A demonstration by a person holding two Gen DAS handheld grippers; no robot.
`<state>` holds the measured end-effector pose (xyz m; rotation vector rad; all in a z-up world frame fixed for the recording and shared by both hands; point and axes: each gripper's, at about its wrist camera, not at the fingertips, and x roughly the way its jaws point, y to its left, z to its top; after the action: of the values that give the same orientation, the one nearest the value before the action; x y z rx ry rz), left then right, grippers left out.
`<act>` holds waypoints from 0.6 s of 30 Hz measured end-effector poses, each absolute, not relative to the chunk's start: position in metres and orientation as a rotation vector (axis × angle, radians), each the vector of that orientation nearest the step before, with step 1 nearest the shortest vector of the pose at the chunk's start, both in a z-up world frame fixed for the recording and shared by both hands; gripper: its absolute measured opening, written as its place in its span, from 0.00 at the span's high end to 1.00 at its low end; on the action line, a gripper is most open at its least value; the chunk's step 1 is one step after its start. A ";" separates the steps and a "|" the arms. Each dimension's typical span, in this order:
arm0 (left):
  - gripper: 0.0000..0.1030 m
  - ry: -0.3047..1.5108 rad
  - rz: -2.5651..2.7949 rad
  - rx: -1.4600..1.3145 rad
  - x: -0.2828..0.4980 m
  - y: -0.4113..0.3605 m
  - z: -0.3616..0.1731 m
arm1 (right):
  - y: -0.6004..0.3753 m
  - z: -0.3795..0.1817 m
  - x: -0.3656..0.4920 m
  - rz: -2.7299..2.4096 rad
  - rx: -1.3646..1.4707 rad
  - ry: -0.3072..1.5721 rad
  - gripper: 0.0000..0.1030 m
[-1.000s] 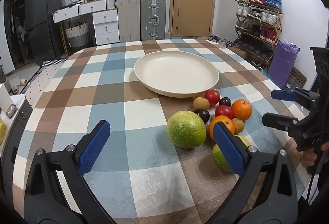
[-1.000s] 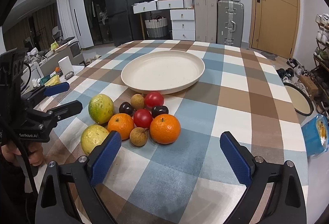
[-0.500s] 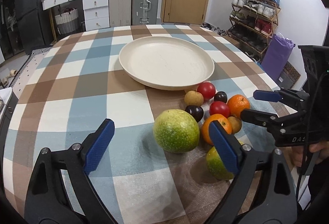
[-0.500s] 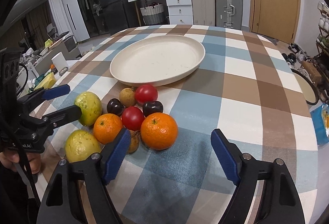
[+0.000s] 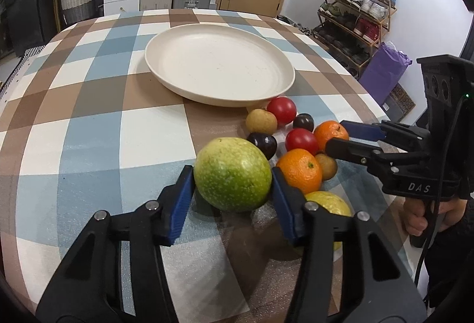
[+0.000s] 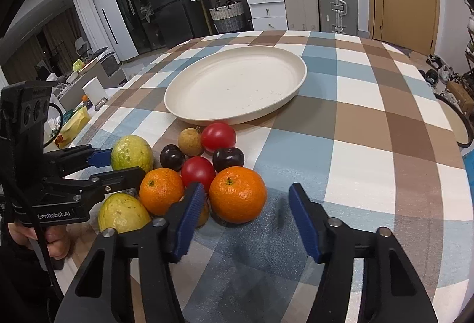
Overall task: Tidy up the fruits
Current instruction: 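Grasp the green citrus with the left gripper while the right gripper grasps an orange, then carry the green citrus and orange over the cream plate and lower them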
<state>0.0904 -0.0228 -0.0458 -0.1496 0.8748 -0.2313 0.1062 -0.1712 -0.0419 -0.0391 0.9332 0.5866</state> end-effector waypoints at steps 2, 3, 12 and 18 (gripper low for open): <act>0.53 0.877 -0.238 -0.161 0.090 -0.022 -0.045 | -0.172 -0.043 0.107 0.593 -0.021 0.939 0.48; 0.53 0.878 -0.241 -0.166 0.090 -0.022 -0.045 | -0.173 -0.043 0.106 0.600 -0.010 0.944 0.49; 0.53 0.827 -0.236 -0.182 0.081 -0.015 -0.034 | -0.174 -0.042 0.103 0.612 0.020 0.948 0.61; 0.53 0.796 -0.220 -0.179 0.075 -0.010 -0.025 | -0.177 -0.037 0.095 0.602 0.012 0.923 0.61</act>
<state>0.0754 -0.0097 -0.0248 -0.1794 0.7960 -0.2196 0.0953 -0.1769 -0.0373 0.0125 0.9234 0.6015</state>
